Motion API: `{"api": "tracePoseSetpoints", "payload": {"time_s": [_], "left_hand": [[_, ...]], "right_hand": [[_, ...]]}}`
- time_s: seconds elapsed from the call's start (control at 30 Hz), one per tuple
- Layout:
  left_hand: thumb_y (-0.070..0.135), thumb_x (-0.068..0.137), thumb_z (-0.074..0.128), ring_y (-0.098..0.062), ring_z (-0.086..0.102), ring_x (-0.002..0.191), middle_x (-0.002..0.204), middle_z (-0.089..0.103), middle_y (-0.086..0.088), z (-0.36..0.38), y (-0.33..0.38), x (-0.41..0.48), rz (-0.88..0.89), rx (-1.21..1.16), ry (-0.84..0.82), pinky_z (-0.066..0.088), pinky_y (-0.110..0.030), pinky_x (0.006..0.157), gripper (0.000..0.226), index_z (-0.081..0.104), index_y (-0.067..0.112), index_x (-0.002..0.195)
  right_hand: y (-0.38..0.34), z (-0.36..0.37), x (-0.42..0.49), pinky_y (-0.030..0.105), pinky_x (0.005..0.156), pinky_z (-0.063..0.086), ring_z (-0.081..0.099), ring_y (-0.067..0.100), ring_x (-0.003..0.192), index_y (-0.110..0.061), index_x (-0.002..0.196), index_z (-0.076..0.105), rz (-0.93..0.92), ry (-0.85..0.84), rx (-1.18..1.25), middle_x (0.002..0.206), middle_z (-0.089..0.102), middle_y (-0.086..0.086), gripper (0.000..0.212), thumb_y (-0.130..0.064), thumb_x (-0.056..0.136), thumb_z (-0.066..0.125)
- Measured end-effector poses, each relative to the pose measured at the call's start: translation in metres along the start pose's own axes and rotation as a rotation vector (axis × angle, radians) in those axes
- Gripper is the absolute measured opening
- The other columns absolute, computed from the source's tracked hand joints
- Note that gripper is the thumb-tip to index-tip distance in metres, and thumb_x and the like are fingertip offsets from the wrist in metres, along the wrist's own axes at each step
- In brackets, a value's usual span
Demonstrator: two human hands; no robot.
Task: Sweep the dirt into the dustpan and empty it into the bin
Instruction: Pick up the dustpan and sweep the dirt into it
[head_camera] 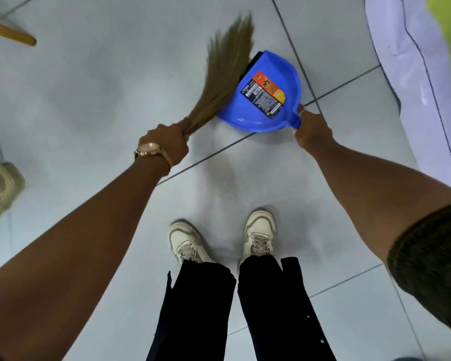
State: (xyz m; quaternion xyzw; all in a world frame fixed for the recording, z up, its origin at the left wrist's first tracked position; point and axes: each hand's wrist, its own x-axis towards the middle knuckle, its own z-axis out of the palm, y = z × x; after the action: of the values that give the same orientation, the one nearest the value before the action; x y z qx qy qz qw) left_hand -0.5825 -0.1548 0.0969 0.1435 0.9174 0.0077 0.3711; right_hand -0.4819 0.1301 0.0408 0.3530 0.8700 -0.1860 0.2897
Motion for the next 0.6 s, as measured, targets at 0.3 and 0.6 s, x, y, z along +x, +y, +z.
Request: {"api": "tracePoseSetpoints", "payload": {"time_s": [0.3, 0.6], "left_hand": [[0.042, 0.099, 0.033, -0.041, 0.064, 0.090, 0.106, 0.062, -0.012, 0.022, 0.022, -0.102, 0.024, -0.037, 0.029, 0.051, -0.044, 0.072, 0.055, 0.010, 0.050, 0.148], [0.043, 0.099, 0.031, -0.040, 0.062, 0.082, 0.096, 0.056, -0.008, 0.022, -0.003, -0.145, -0.176, -0.201, 0.134, 0.046, -0.041, 0.064, 0.056, 0.006, 0.052, 0.148]], "right_hand": [[-0.006, 0.025, -0.003, 0.045, 0.098, 0.044, 0.055, 0.040, 0.118, -0.016, 0.142, 0.035, 0.061, -0.007, -0.004, 0.126, 0.058, 0.018, 0.055, -0.002, 0.091, 0.051], [-0.017, 0.051, -0.026, 0.053, 0.104, 0.042, 0.049, 0.040, 0.126, -0.009, 0.143, 0.028, 0.209, -0.096, 0.092, 0.134, 0.051, 0.019, 0.058, -0.002, 0.089, 0.049]]}}
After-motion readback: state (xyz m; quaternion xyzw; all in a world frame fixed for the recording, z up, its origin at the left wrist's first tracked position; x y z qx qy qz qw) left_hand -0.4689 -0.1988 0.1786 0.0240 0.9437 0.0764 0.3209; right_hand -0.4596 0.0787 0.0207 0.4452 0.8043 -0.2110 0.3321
